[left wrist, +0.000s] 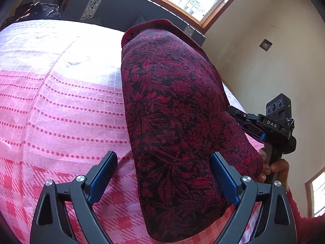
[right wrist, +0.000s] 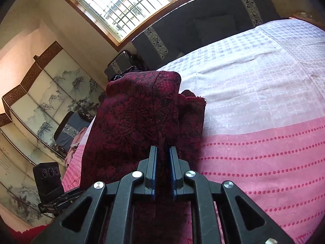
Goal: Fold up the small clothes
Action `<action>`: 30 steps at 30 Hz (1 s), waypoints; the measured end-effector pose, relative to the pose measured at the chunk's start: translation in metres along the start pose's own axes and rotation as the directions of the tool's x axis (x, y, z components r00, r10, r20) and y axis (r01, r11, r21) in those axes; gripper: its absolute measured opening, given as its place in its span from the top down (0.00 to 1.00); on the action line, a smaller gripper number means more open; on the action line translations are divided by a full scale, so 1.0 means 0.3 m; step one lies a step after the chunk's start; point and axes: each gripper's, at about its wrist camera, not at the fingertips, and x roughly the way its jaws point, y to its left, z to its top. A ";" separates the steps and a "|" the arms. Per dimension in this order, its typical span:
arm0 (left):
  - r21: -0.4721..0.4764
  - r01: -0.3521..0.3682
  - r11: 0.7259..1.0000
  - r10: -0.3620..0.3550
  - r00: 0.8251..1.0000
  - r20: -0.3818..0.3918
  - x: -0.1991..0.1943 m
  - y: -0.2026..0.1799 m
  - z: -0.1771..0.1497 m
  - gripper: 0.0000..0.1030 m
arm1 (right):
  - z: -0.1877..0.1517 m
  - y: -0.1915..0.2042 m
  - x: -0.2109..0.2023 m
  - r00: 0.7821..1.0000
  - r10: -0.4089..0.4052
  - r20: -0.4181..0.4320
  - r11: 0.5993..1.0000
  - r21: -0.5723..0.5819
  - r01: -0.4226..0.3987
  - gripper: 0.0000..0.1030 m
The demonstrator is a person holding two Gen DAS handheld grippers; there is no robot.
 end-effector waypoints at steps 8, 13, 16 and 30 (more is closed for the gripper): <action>0.009 -0.012 1.000 0.012 1.000 0.012 0.003 -0.014 -0.005 0.10 | -0.021 0.130 0.027 0.979 -0.200 -0.040 0.967 -0.166 0.191 0.65; 0.007 -0.029 1.000 0.029 0.999 0.016 0.002 -0.022 -0.012 0.10 | -0.044 0.122 0.029 0.975 -0.216 -0.047 0.963 -0.175 0.205 0.86; 0.025 -0.059 0.998 0.059 0.998 0.028 -0.001 -0.034 -0.017 0.09 | -0.049 0.089 0.016 0.980 -0.192 -0.050 0.975 -0.124 0.185 0.86; 0.222 -0.345 0.912 0.334 0.939 0.085 -0.009 -0.188 0.000 0.04 | -0.067 0.029 0.023 0.969 -0.243 -0.048 0.970 -0.035 0.241 0.35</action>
